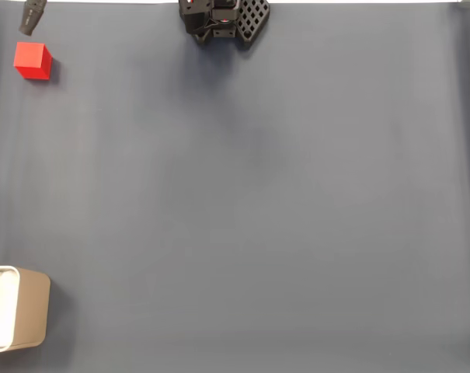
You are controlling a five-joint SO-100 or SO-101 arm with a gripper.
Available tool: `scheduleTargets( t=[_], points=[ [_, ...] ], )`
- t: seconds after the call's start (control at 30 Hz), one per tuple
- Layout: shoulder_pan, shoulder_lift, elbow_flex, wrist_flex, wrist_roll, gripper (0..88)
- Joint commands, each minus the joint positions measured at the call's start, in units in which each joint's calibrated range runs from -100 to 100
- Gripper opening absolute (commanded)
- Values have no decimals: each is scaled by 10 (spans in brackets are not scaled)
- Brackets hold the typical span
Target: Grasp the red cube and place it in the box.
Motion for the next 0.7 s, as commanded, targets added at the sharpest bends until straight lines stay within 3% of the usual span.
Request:
scheduleTargets(
  t=[0.0,0.67],
  points=[
    [9,5,-6,-24,-1,469],
    [5,46,57,-184,33,491]
  ],
)
